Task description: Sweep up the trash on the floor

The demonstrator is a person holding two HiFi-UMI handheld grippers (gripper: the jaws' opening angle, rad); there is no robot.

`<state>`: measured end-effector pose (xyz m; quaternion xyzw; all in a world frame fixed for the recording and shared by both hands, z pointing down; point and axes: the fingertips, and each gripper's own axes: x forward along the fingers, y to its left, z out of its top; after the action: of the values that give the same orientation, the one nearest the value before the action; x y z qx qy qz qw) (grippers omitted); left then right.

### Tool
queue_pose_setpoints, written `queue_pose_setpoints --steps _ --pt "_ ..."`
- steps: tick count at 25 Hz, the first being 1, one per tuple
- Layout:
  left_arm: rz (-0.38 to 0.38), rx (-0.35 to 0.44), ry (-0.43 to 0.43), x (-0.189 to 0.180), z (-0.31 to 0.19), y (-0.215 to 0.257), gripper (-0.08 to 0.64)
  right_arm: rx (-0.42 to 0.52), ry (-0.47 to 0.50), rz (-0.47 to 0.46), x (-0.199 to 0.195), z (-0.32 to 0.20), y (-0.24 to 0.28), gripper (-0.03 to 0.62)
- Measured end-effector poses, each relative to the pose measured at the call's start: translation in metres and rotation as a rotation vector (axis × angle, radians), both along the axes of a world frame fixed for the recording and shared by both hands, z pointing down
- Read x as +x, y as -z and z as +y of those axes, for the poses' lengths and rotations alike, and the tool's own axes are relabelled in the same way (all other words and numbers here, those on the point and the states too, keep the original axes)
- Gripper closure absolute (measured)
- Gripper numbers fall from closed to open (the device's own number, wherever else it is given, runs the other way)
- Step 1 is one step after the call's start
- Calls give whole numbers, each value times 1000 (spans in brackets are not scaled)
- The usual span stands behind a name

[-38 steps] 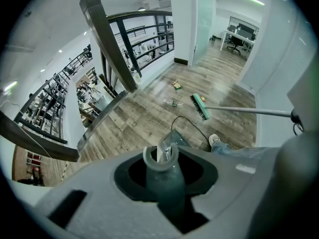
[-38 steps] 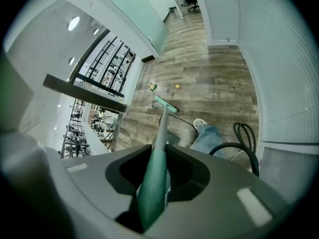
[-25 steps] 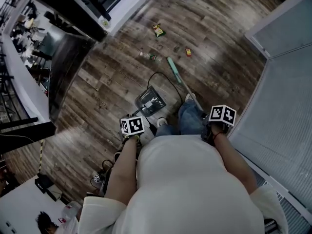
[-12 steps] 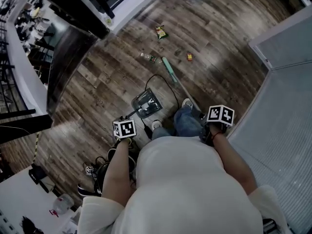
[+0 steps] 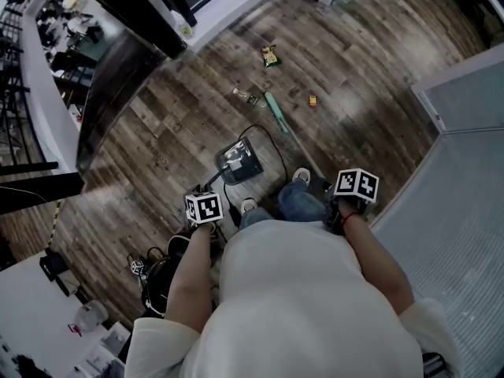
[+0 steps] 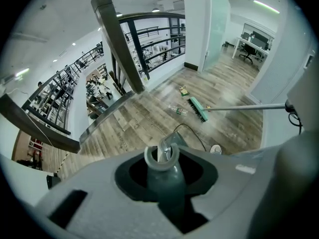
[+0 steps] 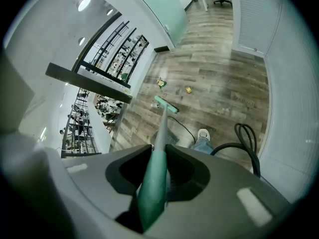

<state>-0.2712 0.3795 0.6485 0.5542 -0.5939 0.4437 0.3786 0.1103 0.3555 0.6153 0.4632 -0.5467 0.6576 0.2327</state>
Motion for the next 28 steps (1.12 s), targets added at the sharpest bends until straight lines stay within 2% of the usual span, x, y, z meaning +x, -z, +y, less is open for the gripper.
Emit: queue_pose_setpoints --steps 3,8,19,28 --pt "-19 24 24 6 -14 5 469 9 11 -9 7 -13 2 495" --pt "-10 48 60 28 -34 7 469 15 17 -15 27 -30 6 495" --pt "-19 73 132 67 -66 12 469 5 15 -6 80 -58 6 495" --pt "-36 98 182 87 -87 16 469 1 53 -9 104 -79 6 495"
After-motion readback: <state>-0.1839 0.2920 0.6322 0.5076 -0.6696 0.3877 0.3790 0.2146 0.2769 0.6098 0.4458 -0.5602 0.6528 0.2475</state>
